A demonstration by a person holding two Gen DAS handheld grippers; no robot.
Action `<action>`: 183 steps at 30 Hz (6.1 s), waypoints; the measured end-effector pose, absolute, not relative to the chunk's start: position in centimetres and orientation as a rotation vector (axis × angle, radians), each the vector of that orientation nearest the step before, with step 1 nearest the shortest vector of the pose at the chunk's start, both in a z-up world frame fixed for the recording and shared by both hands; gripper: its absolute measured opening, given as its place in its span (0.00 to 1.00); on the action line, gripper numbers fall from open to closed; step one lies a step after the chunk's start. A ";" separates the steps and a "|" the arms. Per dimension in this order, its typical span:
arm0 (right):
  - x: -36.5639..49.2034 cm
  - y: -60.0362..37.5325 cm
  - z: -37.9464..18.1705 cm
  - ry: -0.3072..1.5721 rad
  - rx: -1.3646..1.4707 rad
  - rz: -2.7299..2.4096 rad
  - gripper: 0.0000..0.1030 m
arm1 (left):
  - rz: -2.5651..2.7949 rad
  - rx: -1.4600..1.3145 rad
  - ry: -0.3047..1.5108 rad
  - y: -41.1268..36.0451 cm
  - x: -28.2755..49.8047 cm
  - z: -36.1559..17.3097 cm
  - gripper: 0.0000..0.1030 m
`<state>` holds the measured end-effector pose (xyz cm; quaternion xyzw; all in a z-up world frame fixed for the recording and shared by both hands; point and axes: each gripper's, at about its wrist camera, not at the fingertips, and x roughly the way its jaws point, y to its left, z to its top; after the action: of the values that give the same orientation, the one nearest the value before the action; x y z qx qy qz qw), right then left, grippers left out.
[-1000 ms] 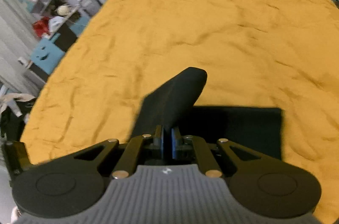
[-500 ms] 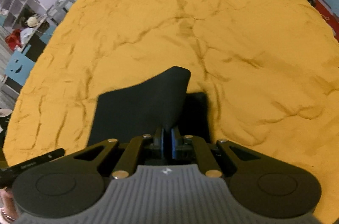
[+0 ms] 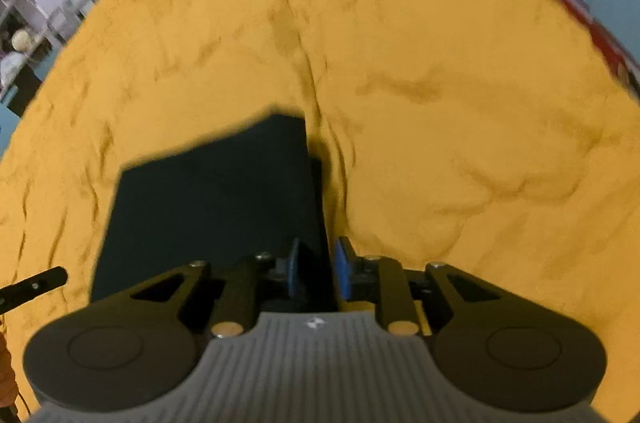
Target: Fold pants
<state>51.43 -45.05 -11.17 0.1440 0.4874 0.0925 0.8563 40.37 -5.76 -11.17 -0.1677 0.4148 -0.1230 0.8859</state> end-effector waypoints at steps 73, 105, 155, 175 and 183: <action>38.8 -47.4 -12.7 0.873 0.423 0.161 0.46 | -0.298 -0.171 0.971 -8.6 32.7 -9.9 0.31; 49.6 -44.6 -21.0 0.927 0.587 0.276 0.46 | -0.351 -0.694 1.004 -6.7 42.8 -20.1 0.43; 27.7 -41.0 -3.8 0.724 0.830 0.505 0.13 | -0.295 -0.482 0.832 -3.4 25.2 -0.2 0.23; 22.9 -33.8 -9.7 0.907 0.757 0.484 0.13 | -0.220 -0.506 0.904 2.1 21.7 -8.5 0.24; 25.3 -32.9 -14.3 0.963 0.729 0.427 0.13 | -0.189 -0.555 0.941 3.9 22.3 -13.9 0.25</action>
<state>25.28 -32.87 -14.30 0.3403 0.4494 0.1993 0.8016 22.34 3.90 -13.91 -0.2637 0.4468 -0.0897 0.8502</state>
